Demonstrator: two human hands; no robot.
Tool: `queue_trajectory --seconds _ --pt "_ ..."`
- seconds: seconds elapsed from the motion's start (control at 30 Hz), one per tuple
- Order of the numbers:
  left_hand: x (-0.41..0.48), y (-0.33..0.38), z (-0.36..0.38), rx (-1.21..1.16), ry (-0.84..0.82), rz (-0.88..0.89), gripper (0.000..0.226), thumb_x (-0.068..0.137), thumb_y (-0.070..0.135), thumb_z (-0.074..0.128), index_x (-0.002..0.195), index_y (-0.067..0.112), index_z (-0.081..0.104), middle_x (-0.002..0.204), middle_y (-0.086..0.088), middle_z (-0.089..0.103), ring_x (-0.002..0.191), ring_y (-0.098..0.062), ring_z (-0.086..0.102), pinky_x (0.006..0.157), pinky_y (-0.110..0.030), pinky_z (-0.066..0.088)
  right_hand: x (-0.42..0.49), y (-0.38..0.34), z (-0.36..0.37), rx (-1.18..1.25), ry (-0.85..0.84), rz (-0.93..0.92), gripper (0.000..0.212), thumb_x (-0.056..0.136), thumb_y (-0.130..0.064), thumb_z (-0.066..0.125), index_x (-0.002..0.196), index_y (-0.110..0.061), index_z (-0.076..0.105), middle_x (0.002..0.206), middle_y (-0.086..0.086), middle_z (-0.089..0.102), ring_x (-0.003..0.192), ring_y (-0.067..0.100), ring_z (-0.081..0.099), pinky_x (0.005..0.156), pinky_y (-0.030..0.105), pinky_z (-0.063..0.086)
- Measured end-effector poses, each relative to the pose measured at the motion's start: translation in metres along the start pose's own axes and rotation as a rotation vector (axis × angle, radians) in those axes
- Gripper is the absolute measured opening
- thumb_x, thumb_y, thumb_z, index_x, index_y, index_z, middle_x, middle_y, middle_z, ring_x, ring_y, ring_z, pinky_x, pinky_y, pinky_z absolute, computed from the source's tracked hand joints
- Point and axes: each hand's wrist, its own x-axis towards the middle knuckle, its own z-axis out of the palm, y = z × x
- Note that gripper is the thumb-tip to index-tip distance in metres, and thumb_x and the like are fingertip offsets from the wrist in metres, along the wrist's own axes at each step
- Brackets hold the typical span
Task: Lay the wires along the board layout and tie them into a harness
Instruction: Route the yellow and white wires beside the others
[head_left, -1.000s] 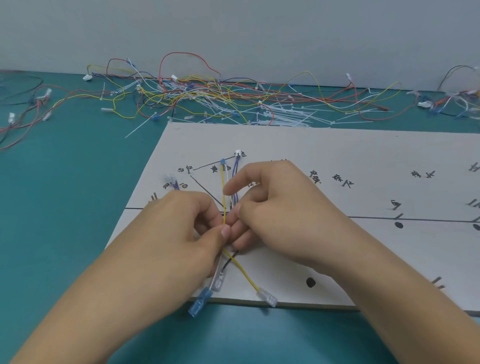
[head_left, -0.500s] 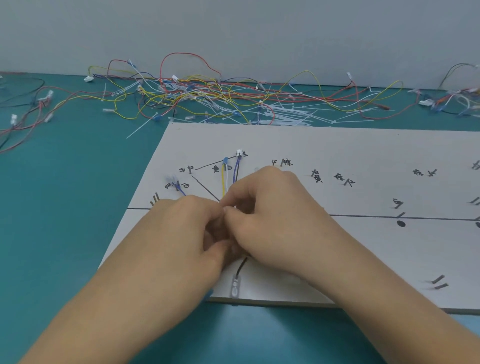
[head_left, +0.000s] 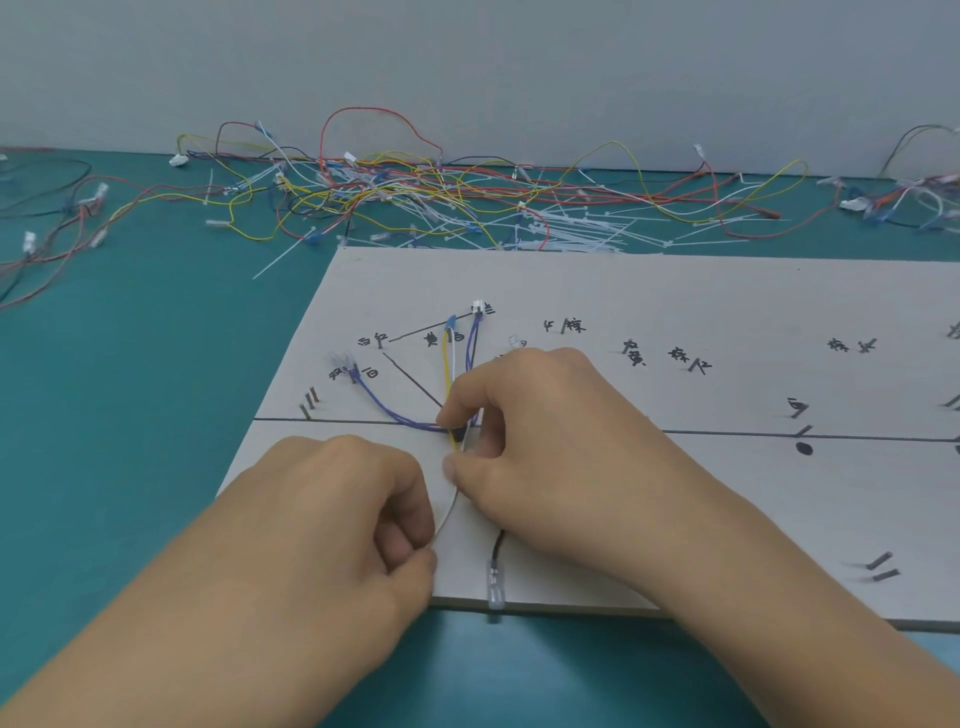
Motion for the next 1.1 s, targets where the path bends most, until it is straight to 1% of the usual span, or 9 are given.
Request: queue_trajectory --seconds 0.1,0.17,0.3,0.37,0.5,0.67,0.83,0.97,1.1 --pt "-0.001 0.001 -0.001 0.007 -0.006 0.012 0.035 0.068 0.041 0.065 0.095 0.060 0.055 0.075 0.047 0.057 0.074 0.018 0.057 0.055 -0.014 0.046 -0.004 0.000 -0.001 -0.040 0.011 -0.010 0.019 0.086 -0.021 0.063 0.101 -0.029 0.072 0.077 -0.009 0.061 0.081 0.014 0.061 0.065 0.029 0.053" --pt "-0.001 -0.001 -0.002 0.033 0.023 0.011 0.043 0.060 0.045 0.057 0.098 0.064 0.051 0.074 0.048 0.056 0.075 0.020 0.056 0.051 -0.012 0.041 -0.005 0.000 -0.003 -0.039 0.012 0.003 0.026 0.087 -0.024 0.062 0.108 -0.037 0.071 0.081 -0.011 0.059 0.086 0.015 0.060 0.072 0.033 0.054" --pt "-0.003 -0.009 -0.007 0.043 0.136 0.049 0.041 0.053 0.048 0.042 0.090 0.048 0.060 0.064 0.049 0.051 0.045 0.017 0.050 0.034 -0.009 0.032 -0.005 -0.001 -0.004 -0.026 0.036 -0.009 0.032 0.086 -0.023 0.061 0.112 -0.042 0.062 0.085 -0.014 0.054 0.090 0.016 0.058 0.077 0.037 0.054" --pt "-0.003 -0.020 -0.009 0.003 0.178 0.053 0.039 0.054 0.047 0.042 0.087 0.044 0.063 0.056 0.041 0.053 0.031 0.009 0.044 0.025 -0.021 0.040 -0.004 -0.002 -0.003 -0.058 0.055 -0.019 0.034 0.086 -0.023 0.062 0.115 -0.041 0.062 0.092 -0.015 0.052 0.096 0.017 0.057 0.081 0.038 0.053" --pt "0.011 -0.050 -0.027 -0.011 0.144 0.089 0.032 0.059 0.045 0.056 0.087 0.046 0.071 0.047 0.016 0.054 0.029 -0.002 0.043 0.030 -0.034 0.050 -0.002 0.002 -0.004 -0.128 0.090 -0.024 0.027 0.086 -0.025 0.062 0.108 -0.037 0.070 0.097 -0.015 0.057 0.095 0.016 0.057 0.080 0.036 0.053" --pt "0.047 -0.083 -0.062 -0.104 -0.008 0.102 0.034 0.062 0.049 0.078 0.094 0.039 0.078 0.067 0.008 0.072 0.043 -0.022 0.065 0.039 -0.035 0.055 0.000 0.005 -0.004 -0.118 0.083 -0.027 0.020 0.090 -0.029 0.061 0.106 -0.037 0.070 0.097 -0.014 0.062 0.094 0.015 0.058 0.078 0.035 0.052" --pt "0.092 -0.094 -0.082 -0.338 -0.089 0.152 0.067 0.051 0.072 0.089 0.100 0.027 0.080 0.081 -0.004 0.078 0.056 -0.025 0.071 0.050 -0.034 0.059 0.005 0.003 -0.001 -0.153 0.129 -0.031 0.010 0.089 -0.024 0.063 0.094 -0.031 0.068 0.088 -0.011 0.067 0.089 0.018 0.058 0.070 0.031 0.042" --pt "0.119 -0.086 -0.085 -0.408 -0.173 0.141 0.068 0.045 0.063 0.096 0.096 0.022 0.081 0.085 -0.013 0.078 0.066 -0.028 0.074 0.061 -0.028 0.061 0.006 0.004 -0.001 -0.158 0.118 -0.007 0.011 0.086 -0.022 0.064 0.093 -0.030 0.066 0.085 -0.013 0.066 0.086 0.015 0.058 0.073 0.031 0.035" --pt "0.130 -0.081 -0.078 -0.438 -0.218 0.108 0.029 0.063 0.016 0.095 0.089 0.017 0.082 0.087 -0.020 0.077 0.069 -0.024 0.074 0.063 -0.025 0.060 0.007 0.006 -0.002 -0.146 0.113 0.001 0.004 0.086 -0.025 0.065 0.088 -0.028 0.067 0.082 -0.013 0.065 0.084 0.015 0.059 0.072 0.031 0.036"
